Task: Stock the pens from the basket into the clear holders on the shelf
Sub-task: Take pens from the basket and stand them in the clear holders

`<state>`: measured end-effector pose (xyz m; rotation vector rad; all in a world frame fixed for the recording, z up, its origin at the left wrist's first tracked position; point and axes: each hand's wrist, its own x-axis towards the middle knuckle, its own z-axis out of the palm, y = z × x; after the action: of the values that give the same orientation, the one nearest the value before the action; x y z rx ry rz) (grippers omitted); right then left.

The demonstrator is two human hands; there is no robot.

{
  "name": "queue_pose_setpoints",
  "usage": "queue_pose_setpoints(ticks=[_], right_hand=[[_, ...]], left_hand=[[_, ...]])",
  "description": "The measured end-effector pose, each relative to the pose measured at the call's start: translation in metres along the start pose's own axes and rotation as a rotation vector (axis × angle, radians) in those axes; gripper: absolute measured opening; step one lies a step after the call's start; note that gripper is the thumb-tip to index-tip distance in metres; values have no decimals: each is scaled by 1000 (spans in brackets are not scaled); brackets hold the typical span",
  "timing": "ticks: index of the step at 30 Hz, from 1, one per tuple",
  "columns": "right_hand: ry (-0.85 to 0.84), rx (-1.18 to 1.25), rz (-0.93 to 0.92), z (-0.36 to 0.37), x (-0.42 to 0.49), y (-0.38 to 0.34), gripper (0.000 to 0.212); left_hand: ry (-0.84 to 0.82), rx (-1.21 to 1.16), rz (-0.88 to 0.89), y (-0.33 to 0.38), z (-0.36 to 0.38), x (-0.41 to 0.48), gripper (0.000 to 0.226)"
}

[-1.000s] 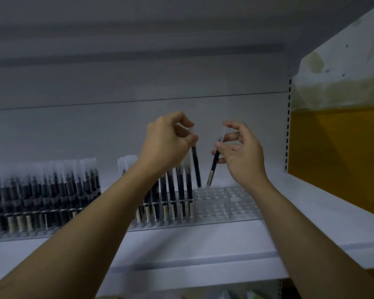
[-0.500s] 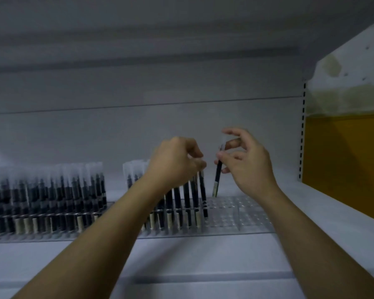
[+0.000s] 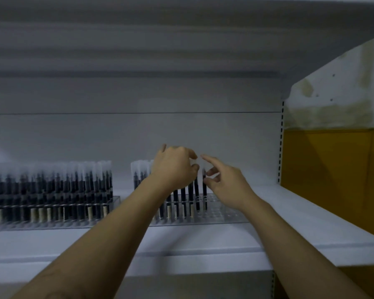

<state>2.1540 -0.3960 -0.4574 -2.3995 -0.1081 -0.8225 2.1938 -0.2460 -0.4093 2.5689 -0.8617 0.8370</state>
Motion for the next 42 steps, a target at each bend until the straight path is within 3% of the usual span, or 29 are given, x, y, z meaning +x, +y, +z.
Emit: queue_pose_setpoints(ticks=[4,12,22,27,31,42], right_hand=[[29,-21,7,-10,-14,-13,75],[116,-91,-56,-21,-60,-54,68],[19,-90,-113,33,-160,-104,56],[-134,-51,-112,88,-215,-102,53],[-277,-102,-40,130,-243,-79,54],[-835,-235,193,259,-304,17,66]], left_hand=[[44,-44,28,-2,-13,-18,50],[181,-107,96,3,-38,-80,46],[233,-117,-30,-24,-32,-216,40],[107,-149,-132,-42,10,-290,41],[-89,-157,-226,-65,54,-333,46],[-514,-140,-421,-105,182,-424,54]])
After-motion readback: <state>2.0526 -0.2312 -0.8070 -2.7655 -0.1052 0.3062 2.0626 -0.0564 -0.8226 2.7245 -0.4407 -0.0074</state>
